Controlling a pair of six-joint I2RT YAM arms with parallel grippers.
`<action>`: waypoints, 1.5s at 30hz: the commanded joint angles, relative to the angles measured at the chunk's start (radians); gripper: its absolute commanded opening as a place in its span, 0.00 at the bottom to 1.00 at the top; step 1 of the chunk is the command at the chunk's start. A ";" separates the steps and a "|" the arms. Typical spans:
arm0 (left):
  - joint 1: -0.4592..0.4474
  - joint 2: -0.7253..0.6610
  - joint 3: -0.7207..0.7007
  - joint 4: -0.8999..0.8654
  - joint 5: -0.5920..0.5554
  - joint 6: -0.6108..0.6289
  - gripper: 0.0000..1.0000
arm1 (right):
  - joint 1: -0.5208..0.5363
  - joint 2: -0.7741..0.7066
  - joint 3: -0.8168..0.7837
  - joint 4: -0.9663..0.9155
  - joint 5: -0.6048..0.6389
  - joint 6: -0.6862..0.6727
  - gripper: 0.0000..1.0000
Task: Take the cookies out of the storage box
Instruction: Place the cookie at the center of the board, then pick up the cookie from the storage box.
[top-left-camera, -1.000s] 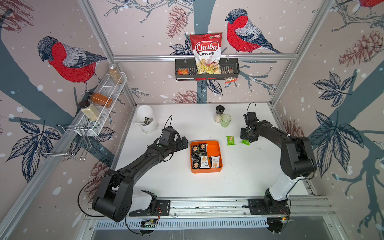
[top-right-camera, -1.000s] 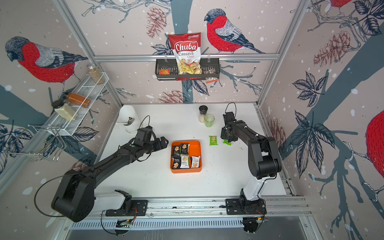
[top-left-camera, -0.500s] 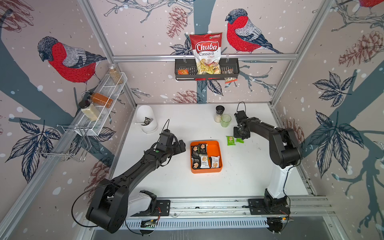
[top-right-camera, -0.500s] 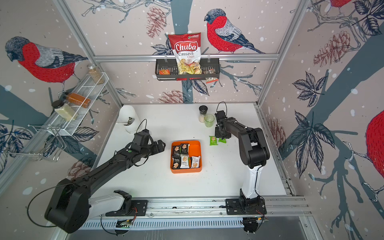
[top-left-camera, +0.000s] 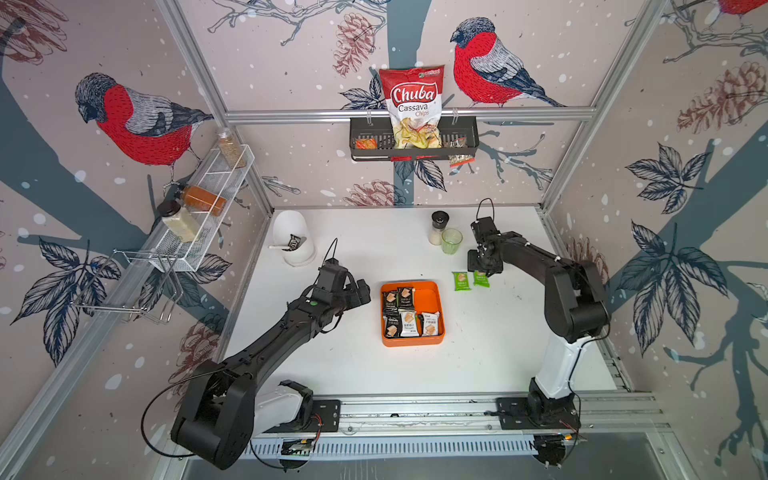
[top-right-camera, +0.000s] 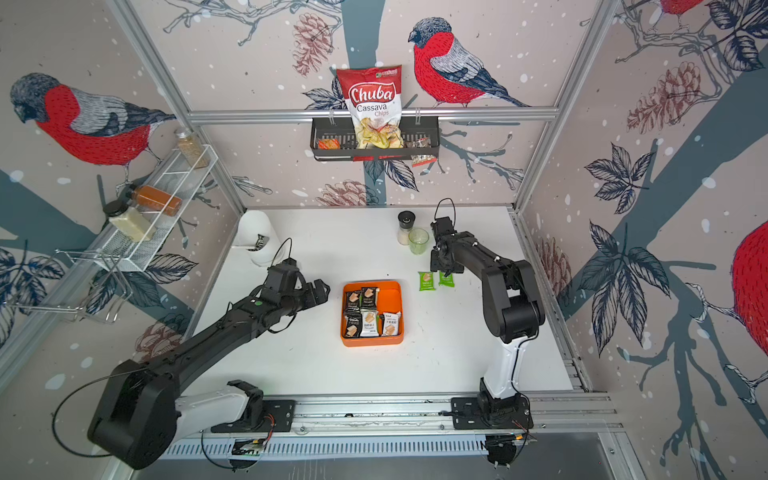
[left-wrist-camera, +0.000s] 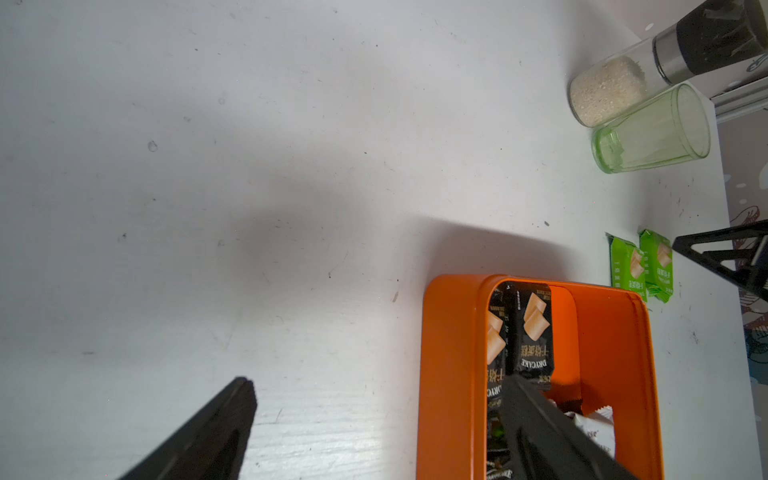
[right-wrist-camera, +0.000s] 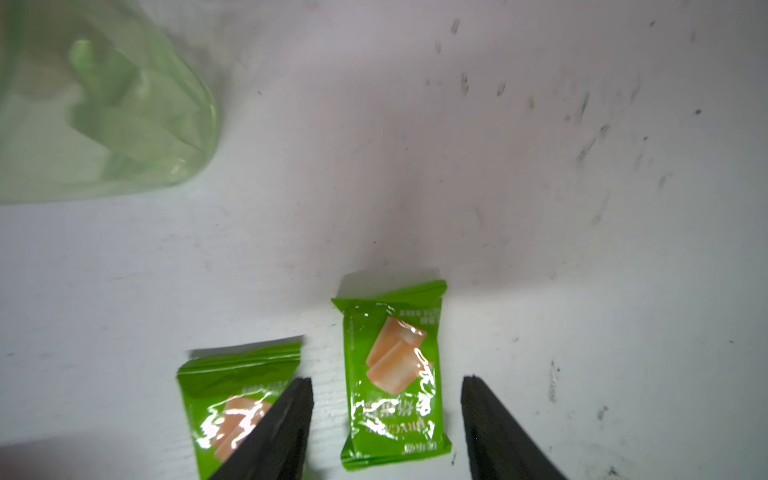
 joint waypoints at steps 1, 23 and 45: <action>-0.001 0.002 -0.004 0.010 -0.007 -0.015 0.96 | 0.009 -0.072 -0.021 -0.017 -0.050 0.041 0.63; 0.007 0.091 0.030 0.066 0.057 -0.078 0.96 | 0.494 -0.308 -0.225 0.191 -0.089 0.370 0.72; 0.062 -0.005 -0.060 0.043 0.061 -0.047 0.96 | 0.592 0.048 0.016 0.100 -0.043 0.399 0.70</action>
